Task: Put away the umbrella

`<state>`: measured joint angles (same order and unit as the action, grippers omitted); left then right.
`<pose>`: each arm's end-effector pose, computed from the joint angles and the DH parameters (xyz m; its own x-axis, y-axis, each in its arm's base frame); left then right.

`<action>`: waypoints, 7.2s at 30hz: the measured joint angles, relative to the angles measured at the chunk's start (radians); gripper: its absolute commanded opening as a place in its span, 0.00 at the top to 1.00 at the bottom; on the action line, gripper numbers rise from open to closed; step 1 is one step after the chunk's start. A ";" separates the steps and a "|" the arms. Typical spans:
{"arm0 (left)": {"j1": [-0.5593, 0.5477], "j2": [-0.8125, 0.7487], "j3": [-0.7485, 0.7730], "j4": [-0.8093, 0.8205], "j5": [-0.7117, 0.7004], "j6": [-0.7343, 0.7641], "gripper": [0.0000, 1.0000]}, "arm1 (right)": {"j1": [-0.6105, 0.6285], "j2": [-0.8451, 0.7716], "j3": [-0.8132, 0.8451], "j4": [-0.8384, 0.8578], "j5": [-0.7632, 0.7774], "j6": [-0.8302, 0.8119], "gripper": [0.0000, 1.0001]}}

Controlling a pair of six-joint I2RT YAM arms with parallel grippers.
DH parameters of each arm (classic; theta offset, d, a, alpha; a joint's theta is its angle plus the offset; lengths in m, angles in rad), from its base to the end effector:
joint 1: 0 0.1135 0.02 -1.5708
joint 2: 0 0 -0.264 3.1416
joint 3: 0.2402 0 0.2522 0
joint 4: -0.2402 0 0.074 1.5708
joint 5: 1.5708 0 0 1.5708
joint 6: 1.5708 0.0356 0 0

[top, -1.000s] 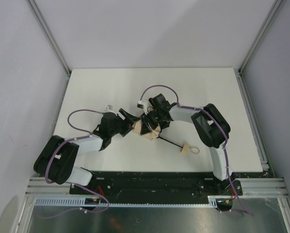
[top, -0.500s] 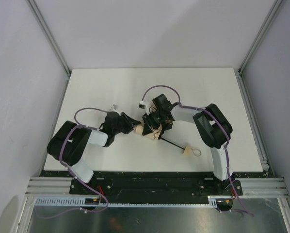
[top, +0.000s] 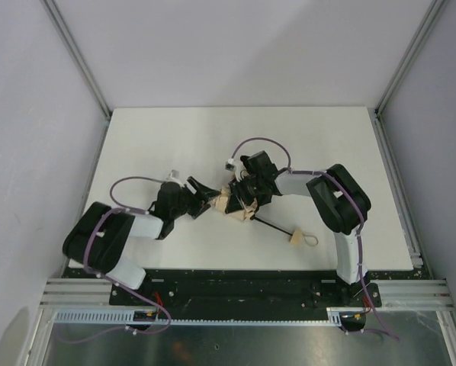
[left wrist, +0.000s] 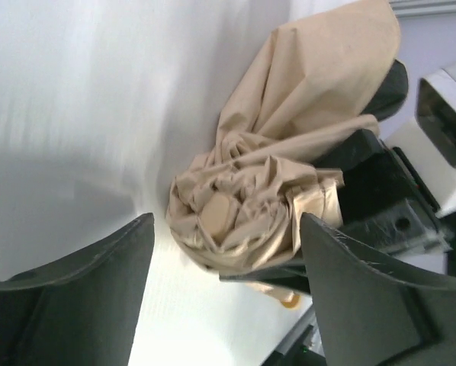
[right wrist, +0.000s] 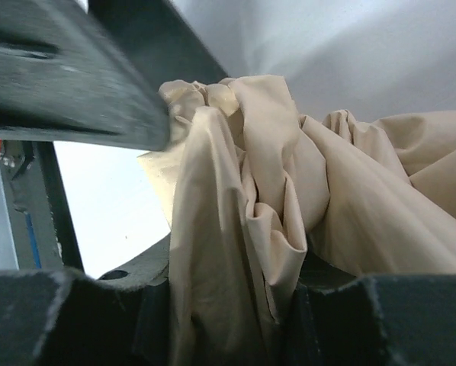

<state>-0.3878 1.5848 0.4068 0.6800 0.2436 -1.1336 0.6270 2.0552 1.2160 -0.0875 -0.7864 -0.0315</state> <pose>0.2451 -0.1094 0.1223 -0.6974 -0.6648 -0.2676 -0.1622 0.5101 -0.8447 0.3179 0.2614 0.1257 -0.6233 -0.4791 -0.6180 -0.7787 0.3077 0.5468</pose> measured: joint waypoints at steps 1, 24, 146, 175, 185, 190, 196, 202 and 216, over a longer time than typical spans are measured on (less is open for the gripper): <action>0.003 -0.037 -0.022 -0.011 0.001 -0.009 0.08 | -0.004 -0.004 -0.023 0.041 -0.010 0.023 1.00; -0.130 0.087 0.022 0.045 -0.135 -0.328 0.17 | -0.045 -0.005 -0.139 0.318 -0.094 0.222 1.00; -0.140 -0.092 0.094 -0.457 -0.224 -0.314 0.87 | 0.048 -0.058 -0.354 0.696 0.015 0.357 1.00; -0.201 -0.192 0.028 -0.473 -0.275 -0.292 1.00 | -0.312 -1.082 -0.752 0.080 0.334 0.727 0.12; -0.209 -0.193 0.026 -0.474 -0.274 -0.300 1.00 | -0.415 -1.162 -1.076 0.206 0.303 0.943 0.17; -0.221 -0.203 0.025 -0.483 -0.275 -0.303 1.00 | -0.399 -1.128 -1.153 0.404 0.304 1.043 0.19; -0.233 -0.244 -0.006 -0.494 -0.275 -0.309 1.00 | -0.348 -0.976 -1.153 0.590 0.353 1.098 0.28; -0.235 -0.253 -0.013 -0.497 -0.275 -0.316 1.00 | -0.288 -0.644 -1.041 0.826 0.364 1.143 0.46; -0.240 -0.260 -0.021 -0.497 -0.277 -0.325 1.00 | -0.293 -0.313 -0.808 1.175 0.376 1.153 1.00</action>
<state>-0.6281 1.3247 0.3862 0.1825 -0.0334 -1.4586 0.3340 1.7420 0.4080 1.0874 -0.4107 1.1217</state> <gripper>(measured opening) 0.376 0.019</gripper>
